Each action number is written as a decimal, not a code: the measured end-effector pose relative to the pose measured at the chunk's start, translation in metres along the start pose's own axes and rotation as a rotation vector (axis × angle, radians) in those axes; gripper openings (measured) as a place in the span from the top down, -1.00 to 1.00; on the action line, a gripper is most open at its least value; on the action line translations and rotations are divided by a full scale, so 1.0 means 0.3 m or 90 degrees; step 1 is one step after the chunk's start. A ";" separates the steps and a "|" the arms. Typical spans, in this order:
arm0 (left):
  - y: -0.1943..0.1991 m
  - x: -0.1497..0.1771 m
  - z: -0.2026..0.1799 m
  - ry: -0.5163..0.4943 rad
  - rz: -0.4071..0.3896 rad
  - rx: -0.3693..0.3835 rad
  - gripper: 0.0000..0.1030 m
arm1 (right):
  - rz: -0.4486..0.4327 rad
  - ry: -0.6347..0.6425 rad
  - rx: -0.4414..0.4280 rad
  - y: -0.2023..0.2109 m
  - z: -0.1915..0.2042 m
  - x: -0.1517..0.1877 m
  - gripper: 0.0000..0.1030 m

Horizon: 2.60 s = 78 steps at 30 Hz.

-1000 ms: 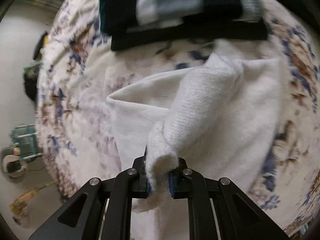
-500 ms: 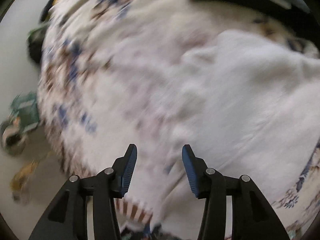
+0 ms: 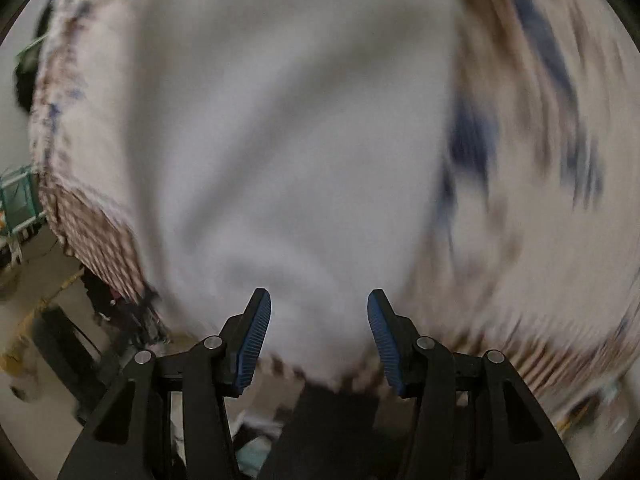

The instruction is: Fold small clothes

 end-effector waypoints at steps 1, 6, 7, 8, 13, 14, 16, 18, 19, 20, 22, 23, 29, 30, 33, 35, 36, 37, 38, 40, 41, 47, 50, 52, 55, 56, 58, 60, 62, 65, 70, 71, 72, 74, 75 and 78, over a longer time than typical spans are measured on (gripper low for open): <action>-0.002 0.007 -0.009 -0.007 -0.002 -0.007 0.37 | 0.009 -0.020 -0.009 -0.039 -0.035 0.040 -0.04; -0.005 0.042 -0.032 -0.024 -0.019 -0.027 0.92 | 0.005 -0.082 -0.070 -0.176 -0.125 0.134 -0.02; 0.003 0.052 -0.026 -0.024 -0.027 -0.035 0.93 | -0.006 -0.090 -0.078 -0.192 -0.137 0.142 0.04; 0.010 0.059 -0.022 -0.025 -0.035 -0.038 0.93 | -0.017 -0.094 -0.092 -0.204 -0.142 0.146 0.33; 0.059 0.048 -0.035 -0.011 -0.063 -0.054 0.94 | -0.094 -0.090 -0.119 -0.191 -0.138 0.210 0.89; 0.078 0.048 -0.037 -0.015 -0.069 -0.054 0.94 | -0.103 -0.087 -0.120 -0.177 -0.148 0.231 0.90; 0.104 0.050 -0.056 -0.033 -0.078 -0.056 0.94 | -0.133 -0.080 -0.128 -0.137 -0.142 0.278 0.91; 0.129 0.057 -0.074 -0.049 -0.087 -0.055 0.94 | -0.160 -0.077 -0.136 -0.102 -0.141 0.321 0.92; 0.138 0.060 -0.077 -0.049 -0.087 -0.048 0.94 | -0.165 -0.078 -0.140 -0.090 -0.146 0.338 0.92; 0.148 0.065 -0.077 -0.045 -0.085 -0.035 0.95 | -0.175 -0.081 -0.145 -0.075 -0.146 0.363 0.92; 0.157 0.075 -0.066 -0.028 -0.072 -0.006 0.95 | -0.181 -0.085 -0.161 -0.055 -0.156 0.400 0.92; 0.155 0.081 -0.057 -0.015 -0.063 0.011 0.95 | -0.185 -0.092 -0.173 -0.045 -0.146 0.417 0.92; 0.097 0.083 0.005 -0.028 -0.015 0.009 0.95 | -0.192 -0.111 -0.162 -0.018 -0.194 0.465 0.93; 0.080 0.075 0.021 -0.032 -0.008 0.003 0.95 | -0.188 -0.119 -0.148 -0.037 -0.198 0.467 0.93; 0.025 0.045 0.060 -0.034 0.012 -0.006 0.95 | -0.172 -0.130 -0.121 -0.115 -0.196 0.470 0.93; 0.002 0.040 0.070 -0.050 0.020 -0.013 0.95 | -0.158 -0.134 -0.111 -0.159 -0.197 0.466 0.93; -0.027 0.037 0.076 -0.060 0.031 -0.019 0.95 | -0.154 -0.131 -0.097 -0.185 -0.197 0.463 0.94; -0.048 0.040 0.085 -0.065 0.041 -0.026 0.95 | -0.148 -0.128 -0.085 -0.211 -0.199 0.452 0.94; -0.069 0.042 0.092 -0.065 0.048 -0.030 0.95 | -0.140 -0.129 -0.076 -0.236 -0.198 0.443 0.93; -0.107 0.049 0.099 -0.080 0.063 -0.035 0.94 | -0.120 -0.140 -0.060 -0.289 -0.206 0.419 0.93; -0.111 0.046 0.093 -0.085 0.063 -0.035 0.94 | -0.125 -0.138 -0.047 -0.298 -0.206 0.392 0.93; 0.050 -0.011 0.002 -0.088 0.041 -0.015 0.58 | -0.060 -0.140 -0.094 -0.254 -0.207 0.368 0.02; 0.165 -0.120 -0.079 -0.078 -0.013 0.027 -0.26 | -0.100 -0.126 -0.095 -0.118 -0.212 0.367 -0.17; 0.215 -0.233 -0.160 -0.083 -0.050 0.057 -0.28 | -0.147 -0.124 -0.094 -0.004 -0.212 0.342 -0.23; 0.232 -0.442 -0.313 -0.114 -0.092 0.074 -0.28 | -0.212 -0.129 -0.114 0.144 -0.198 0.259 -0.23; 0.222 -0.505 -0.372 -0.124 -0.104 0.077 -0.28 | -0.236 -0.134 -0.126 0.194 -0.197 0.217 -0.23; 0.179 -0.649 -0.513 -0.153 -0.121 0.076 -0.28 | -0.273 -0.135 -0.135 0.284 -0.187 0.097 -0.23; 0.102 -0.790 -0.632 -0.178 -0.119 0.059 -0.28 | -0.311 -0.147 -0.150 0.364 -0.189 -0.035 -0.23; 0.023 -0.887 -0.674 -0.189 -0.093 0.048 -0.28 | -0.328 -0.154 -0.173 0.428 -0.200 -0.174 -0.23; -0.115 -1.010 -0.736 -0.225 -0.071 0.009 -0.24 | -0.352 -0.147 -0.210 0.524 -0.239 -0.404 -0.23; -0.255 -1.061 -0.754 -0.238 -0.062 -0.003 0.90 | -0.365 -0.134 -0.201 0.586 -0.258 -0.660 -0.23; -0.239 -1.069 -0.740 -0.232 -0.077 0.000 0.90 | -0.363 -0.133 -0.198 0.579 -0.259 -0.692 -0.23; -0.208 -1.090 -0.714 -0.220 -0.095 0.005 0.90 | -0.356 -0.129 -0.190 0.576 -0.260 -0.726 -0.23; -0.176 -1.133 -0.667 -0.199 -0.104 0.017 0.90 | -0.348 -0.121 -0.174 0.554 -0.239 -0.775 -0.23; -0.188 -1.148 -0.639 -0.190 -0.091 0.015 0.90 | -0.346 -0.112 -0.164 0.547 -0.233 -0.788 -0.23; -0.258 -1.165 -0.613 -0.188 -0.032 0.019 0.85 | -0.336 -0.103 -0.145 0.520 -0.204 -0.807 -0.23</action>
Point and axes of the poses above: each gripper's, at about its wrist camera, not at the fingertips, and y roughly against the way its jaws point, z to its left, x to its underside, the point moved 5 cm from there along -y, roughly the way its jaws point, and after that the axes turned 2 degrees about -x, right-handed, at the moved point
